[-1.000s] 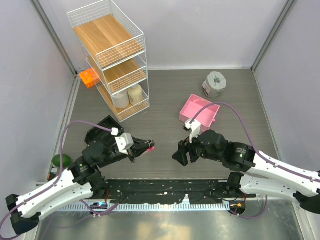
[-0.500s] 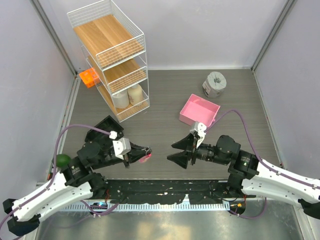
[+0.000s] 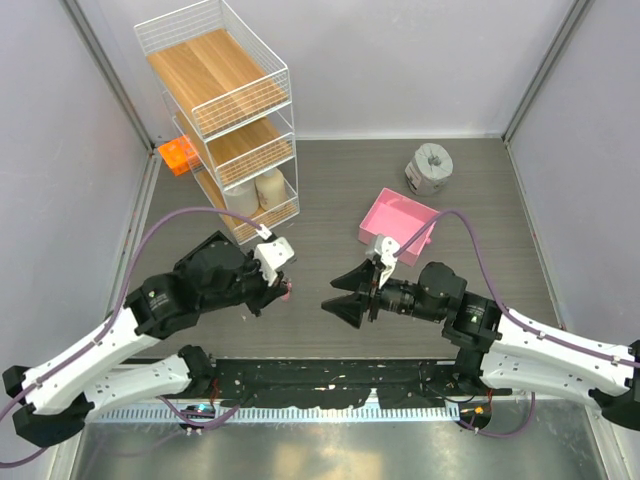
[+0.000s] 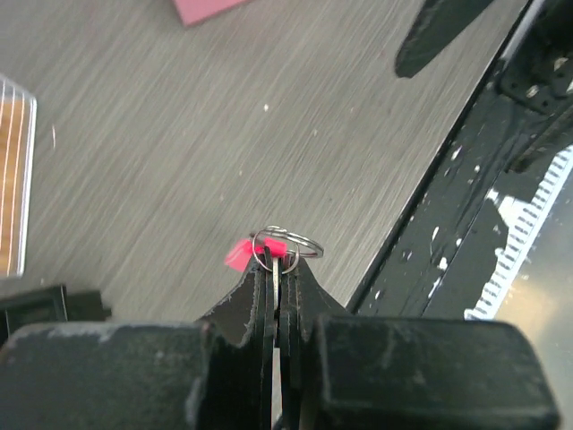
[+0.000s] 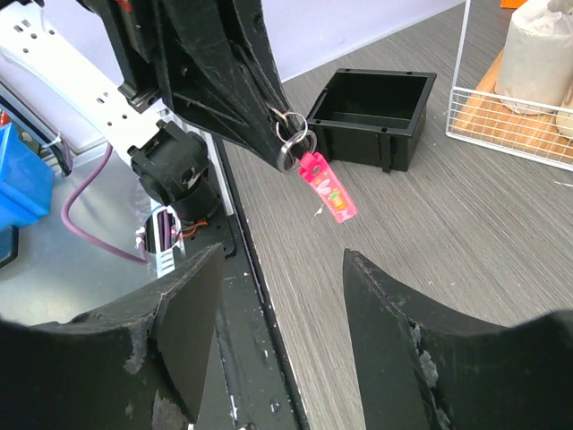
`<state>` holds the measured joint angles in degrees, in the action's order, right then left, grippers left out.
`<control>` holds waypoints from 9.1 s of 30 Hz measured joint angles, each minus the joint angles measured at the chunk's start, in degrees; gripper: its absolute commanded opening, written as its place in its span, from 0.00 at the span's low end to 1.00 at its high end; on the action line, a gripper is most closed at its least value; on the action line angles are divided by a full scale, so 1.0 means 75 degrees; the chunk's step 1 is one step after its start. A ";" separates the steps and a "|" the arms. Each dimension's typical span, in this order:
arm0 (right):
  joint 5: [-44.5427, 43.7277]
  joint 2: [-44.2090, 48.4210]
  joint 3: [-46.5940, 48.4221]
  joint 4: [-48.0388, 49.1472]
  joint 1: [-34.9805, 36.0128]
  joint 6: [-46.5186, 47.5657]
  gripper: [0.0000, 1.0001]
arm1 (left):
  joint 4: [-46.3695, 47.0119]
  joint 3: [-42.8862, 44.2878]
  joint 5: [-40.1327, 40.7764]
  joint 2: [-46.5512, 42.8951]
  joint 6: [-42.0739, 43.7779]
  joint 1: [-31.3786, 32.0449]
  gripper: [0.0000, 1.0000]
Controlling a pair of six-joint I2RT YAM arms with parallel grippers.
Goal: Remove the keys from the keyring
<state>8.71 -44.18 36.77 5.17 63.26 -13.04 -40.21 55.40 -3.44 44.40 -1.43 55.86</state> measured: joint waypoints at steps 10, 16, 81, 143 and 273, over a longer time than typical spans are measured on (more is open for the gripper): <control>0.0163 -0.0848 -0.0064 0.0551 0.0000 -0.0023 0.52 | -0.2206 0.0950 0.0283 0.1364 -0.0542 0.0000 0.00; 0.0452 -0.1399 -0.0064 0.1055 0.0000 -0.0006 0.56 | -0.2498 0.1139 0.0000 0.1311 -0.0589 0.0000 0.00; 0.1204 -0.1440 -0.0449 0.2349 0.0458 0.0580 0.05 | -0.1617 0.0562 -0.2040 0.0659 -0.1037 0.0038 0.00; 0.3182 -0.1550 -0.0221 0.2183 0.0291 -0.0968 0.05 | -0.0498 -0.0262 -0.3299 -0.0026 0.0341 0.0102 0.00; 0.1833 -0.0854 -0.2512 0.5254 0.0035 -0.0458 0.05 | 0.1236 -0.1405 -0.4307 -0.0187 0.0950 -0.0274 0.00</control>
<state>22.46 -50.59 17.93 44.58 63.53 -16.47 -30.94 44.86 -35.75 43.00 5.69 53.80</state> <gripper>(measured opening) 0.065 0.063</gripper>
